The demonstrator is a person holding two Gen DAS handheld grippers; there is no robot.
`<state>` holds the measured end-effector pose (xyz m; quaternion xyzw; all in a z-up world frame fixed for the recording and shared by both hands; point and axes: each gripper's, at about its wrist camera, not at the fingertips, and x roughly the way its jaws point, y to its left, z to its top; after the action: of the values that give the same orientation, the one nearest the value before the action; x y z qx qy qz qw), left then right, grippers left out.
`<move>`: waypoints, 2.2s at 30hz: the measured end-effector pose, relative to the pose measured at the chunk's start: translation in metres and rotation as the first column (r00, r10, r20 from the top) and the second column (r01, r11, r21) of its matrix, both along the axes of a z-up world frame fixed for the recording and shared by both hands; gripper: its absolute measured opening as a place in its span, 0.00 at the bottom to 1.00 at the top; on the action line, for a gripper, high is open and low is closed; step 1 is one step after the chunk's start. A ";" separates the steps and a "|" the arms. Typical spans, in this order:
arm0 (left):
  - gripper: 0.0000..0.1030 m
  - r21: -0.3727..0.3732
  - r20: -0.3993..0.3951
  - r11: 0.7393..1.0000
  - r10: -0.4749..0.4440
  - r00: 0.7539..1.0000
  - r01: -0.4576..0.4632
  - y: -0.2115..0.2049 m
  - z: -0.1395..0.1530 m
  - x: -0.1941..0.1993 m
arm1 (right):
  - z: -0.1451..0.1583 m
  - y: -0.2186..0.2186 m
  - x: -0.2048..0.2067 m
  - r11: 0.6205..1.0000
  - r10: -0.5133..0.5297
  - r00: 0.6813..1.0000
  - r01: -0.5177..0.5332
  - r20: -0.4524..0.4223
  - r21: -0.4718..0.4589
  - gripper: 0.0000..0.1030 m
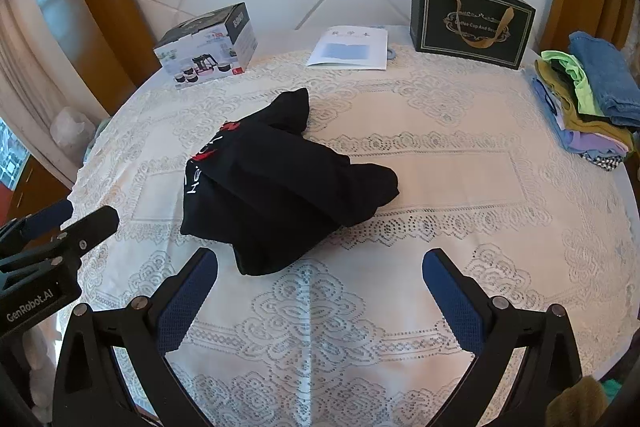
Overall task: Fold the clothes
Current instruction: 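Move both grippers toward the crumpled black T-shirt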
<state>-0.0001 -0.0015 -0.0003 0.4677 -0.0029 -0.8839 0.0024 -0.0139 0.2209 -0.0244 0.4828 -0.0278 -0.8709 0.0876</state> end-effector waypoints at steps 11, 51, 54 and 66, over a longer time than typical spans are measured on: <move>0.79 0.040 0.044 0.999 0.021 0.999 -0.023 -0.011 -0.002 -0.001 | -0.001 -0.007 -0.001 1.000 0.012 1.000 -0.013 0.012 0.013 1.00; 0.79 0.043 0.134 0.999 0.025 0.991 -0.031 -0.017 -0.019 -0.007 | -0.004 -0.007 0.002 0.999 0.019 0.999 -0.020 0.031 0.026 1.00; 0.79 0.045 0.138 0.998 0.025 0.990 -0.032 -0.017 -0.020 -0.008 | -0.006 -0.008 0.002 0.999 0.020 0.999 -0.021 0.034 0.028 1.00; 0.79 0.054 0.180 0.998 0.029 0.983 -0.039 -0.021 -0.033 -0.018 | -0.016 -0.012 -0.005 0.999 0.026 0.998 -0.029 0.064 0.043 1.00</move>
<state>-0.0185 -0.0224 -0.0338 0.5452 0.0302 -0.8377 0.0038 -0.0187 0.2087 -0.0405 0.5123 -0.0050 -0.8543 0.0879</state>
